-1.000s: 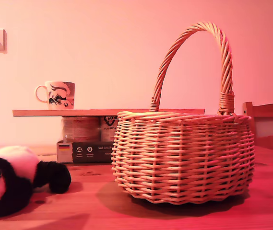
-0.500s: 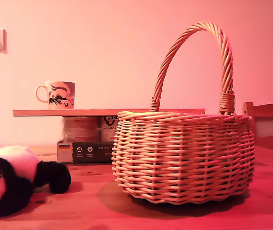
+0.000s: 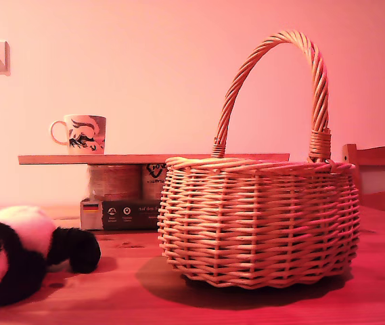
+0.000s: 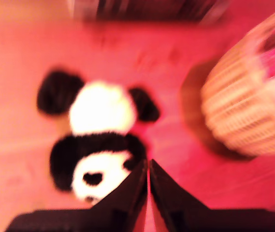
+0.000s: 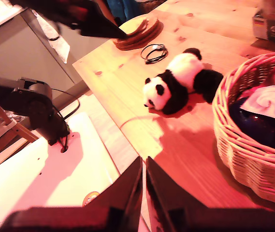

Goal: Pick up the stuffed panda toy and place it on the shelf behind you

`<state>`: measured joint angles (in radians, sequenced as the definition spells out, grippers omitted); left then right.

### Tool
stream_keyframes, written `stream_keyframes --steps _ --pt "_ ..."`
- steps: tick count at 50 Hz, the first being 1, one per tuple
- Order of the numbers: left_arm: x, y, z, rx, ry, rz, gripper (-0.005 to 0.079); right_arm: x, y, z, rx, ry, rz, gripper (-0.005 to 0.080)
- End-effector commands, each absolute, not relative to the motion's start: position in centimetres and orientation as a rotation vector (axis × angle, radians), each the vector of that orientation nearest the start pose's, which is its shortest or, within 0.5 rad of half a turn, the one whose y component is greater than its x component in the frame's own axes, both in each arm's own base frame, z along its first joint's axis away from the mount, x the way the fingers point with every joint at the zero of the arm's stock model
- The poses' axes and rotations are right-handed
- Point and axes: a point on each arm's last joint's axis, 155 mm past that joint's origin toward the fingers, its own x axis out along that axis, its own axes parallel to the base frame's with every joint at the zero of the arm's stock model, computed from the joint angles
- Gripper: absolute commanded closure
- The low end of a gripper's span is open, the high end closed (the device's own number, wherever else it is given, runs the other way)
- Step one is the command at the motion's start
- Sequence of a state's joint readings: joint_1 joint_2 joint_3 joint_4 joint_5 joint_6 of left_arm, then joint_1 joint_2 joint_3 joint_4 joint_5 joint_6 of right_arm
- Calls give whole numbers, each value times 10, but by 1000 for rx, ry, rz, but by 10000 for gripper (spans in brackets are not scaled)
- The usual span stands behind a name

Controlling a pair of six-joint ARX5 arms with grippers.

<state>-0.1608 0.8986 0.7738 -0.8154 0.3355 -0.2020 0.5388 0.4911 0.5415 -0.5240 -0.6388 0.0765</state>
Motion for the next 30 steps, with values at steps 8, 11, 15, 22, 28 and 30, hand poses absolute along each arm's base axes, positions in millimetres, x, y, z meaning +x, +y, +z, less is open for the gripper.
stream_keyframes --steps 8,11,15,22,28,30 --pt "238 -122 129 -254 1096 -448 290 135 208 207 82 523 1135 765" --pt "237 -128 129 -262 1106 -475 132 137 207 207 79 522 1124 765" --pt "238 -132 129 -255 1124 -481 62 137 207 207 59 509 1127 765" --pt "240 -134 121 -210 1164 -452 63 137 207 207 55 506 1127 765" --pt "240 -121 102 -165 1245 -331 63 137 207 207 55 506 1127 765" --pt "239 -115 96 -146 1270 -299 62 137 207 207 55 506 1127 765"
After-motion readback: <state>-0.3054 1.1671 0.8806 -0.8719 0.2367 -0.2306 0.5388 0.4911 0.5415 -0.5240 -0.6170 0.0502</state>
